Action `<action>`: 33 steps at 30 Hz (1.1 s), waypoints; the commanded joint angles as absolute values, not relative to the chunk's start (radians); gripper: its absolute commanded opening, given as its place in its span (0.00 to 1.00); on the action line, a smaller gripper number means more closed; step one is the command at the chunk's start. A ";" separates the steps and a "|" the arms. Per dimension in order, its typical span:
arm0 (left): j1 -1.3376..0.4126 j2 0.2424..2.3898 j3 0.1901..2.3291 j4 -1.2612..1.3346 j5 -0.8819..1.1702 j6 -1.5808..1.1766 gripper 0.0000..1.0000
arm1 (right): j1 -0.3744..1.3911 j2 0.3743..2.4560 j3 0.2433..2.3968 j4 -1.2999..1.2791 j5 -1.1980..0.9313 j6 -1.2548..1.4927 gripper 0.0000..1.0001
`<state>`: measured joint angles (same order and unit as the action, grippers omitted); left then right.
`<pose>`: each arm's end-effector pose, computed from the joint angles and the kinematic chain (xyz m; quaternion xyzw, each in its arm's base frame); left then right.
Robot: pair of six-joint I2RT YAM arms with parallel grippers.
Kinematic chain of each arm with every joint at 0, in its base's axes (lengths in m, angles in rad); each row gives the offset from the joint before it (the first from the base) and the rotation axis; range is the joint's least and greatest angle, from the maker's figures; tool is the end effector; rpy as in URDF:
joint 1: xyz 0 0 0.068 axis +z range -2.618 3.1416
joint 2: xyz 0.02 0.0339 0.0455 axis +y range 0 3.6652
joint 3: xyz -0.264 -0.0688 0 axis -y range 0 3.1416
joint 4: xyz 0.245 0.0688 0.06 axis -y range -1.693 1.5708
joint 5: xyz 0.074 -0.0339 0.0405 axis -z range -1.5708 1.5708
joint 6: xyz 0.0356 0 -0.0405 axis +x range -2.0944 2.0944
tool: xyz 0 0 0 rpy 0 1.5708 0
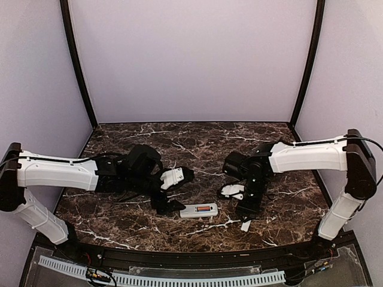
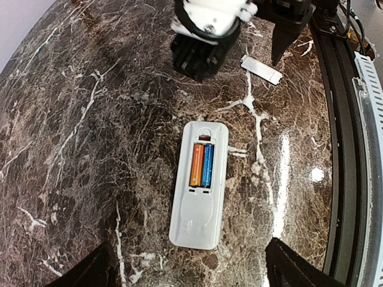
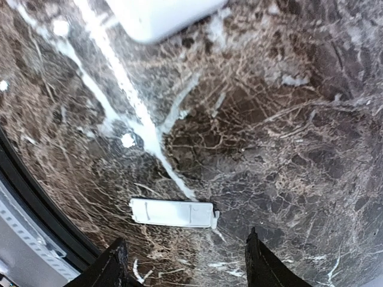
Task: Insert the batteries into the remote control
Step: Pick up the battery cover at the center of the board.
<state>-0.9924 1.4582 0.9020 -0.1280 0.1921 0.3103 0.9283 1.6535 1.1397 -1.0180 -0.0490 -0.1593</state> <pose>0.1662 -0.2671 0.2286 0.5778 0.6901 -0.2244 0.3734 0.1717 0.2324 0.1990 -0.5175 0.8551 0.0300 0.0089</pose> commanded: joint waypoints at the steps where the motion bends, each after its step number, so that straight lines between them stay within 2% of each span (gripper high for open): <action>1: -0.997 1.414 0.872 -0.124 0.163 0.319 0.86 | 0.945 1.693 1.126 -1.012 0.031 -0.261 0.63; 7: -1.001 1.413 0.876 -0.138 0.142 0.318 0.85 | 0.945 1.770 1.106 -1.000 0.080 -0.254 0.60; 10: -1.005 1.416 0.878 -0.146 0.131 0.325 0.85 | 0.945 1.796 1.116 -1.015 0.064 -0.242 0.53; 13: -1.008 1.416 0.877 -0.153 0.124 0.326 0.85 | 0.945 1.786 1.099 -1.008 0.082 -0.247 0.51; 21: -1.010 1.429 0.876 -0.143 0.121 0.324 0.85 | 0.945 1.810 1.107 -0.999 0.080 -0.254 0.25; 25: -1.011 1.430 0.871 -0.149 0.113 0.327 0.85 | 0.945 1.805 1.104 -1.000 0.080 -0.257 0.17; 33: -1.011 1.436 0.871 -0.147 0.112 0.328 0.85 | 0.945 1.793 1.105 -1.013 0.094 -0.248 0.18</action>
<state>-1.0046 1.4361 0.8871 -0.1291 0.1143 0.3153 0.9379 1.7954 1.1076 -1.0031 0.0761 -0.2531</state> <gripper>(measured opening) 0.846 0.182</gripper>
